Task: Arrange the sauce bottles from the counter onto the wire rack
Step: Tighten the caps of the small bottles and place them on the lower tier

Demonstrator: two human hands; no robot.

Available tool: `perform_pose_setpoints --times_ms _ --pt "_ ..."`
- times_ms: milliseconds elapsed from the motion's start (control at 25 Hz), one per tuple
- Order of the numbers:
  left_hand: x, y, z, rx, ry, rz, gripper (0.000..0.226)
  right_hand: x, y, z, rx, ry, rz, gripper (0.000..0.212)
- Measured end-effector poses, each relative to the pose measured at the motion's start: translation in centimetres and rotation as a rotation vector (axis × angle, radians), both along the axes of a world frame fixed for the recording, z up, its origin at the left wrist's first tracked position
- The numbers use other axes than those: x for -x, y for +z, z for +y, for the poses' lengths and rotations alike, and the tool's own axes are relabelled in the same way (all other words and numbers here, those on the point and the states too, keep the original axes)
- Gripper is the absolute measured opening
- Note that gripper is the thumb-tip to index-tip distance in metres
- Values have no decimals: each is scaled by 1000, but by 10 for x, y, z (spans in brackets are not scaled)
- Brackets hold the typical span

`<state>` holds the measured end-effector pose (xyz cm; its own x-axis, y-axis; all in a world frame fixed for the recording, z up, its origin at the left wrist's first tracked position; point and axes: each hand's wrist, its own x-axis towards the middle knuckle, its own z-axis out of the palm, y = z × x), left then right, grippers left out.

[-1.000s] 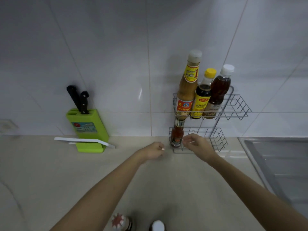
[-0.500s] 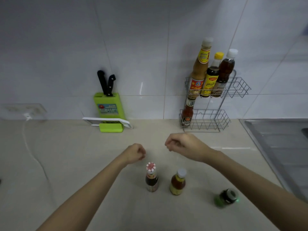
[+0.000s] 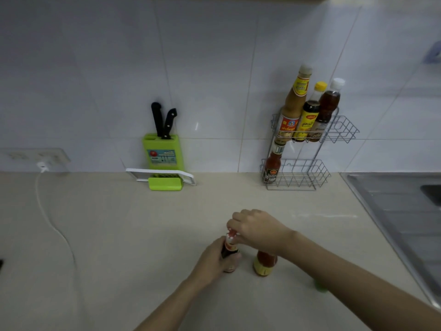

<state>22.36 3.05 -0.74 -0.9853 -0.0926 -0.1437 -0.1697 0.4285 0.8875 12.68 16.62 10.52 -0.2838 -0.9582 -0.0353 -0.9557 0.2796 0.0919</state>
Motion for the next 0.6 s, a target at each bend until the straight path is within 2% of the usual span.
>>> perform_pose_setpoints --times_ms 80,200,320,400,520,600 --pt "3 6 -5 42 2 23 46 6 10 0 6 91 79 35" --pt "12 33 -18 -63 -114 43 45 29 47 -2 -12 188 112 41" --pt "22 74 -26 -105 -257 67 25 43 87 -7 11 196 100 42" --pt "26 95 -26 -104 -255 117 22 47 104 -9 58 172 65 41" --pt "28 110 -24 -43 -176 208 35 46 115 -9 114 77 -10 37" --pt "28 114 -21 32 -94 235 45 46 117 -9 120 -64 -88 43"
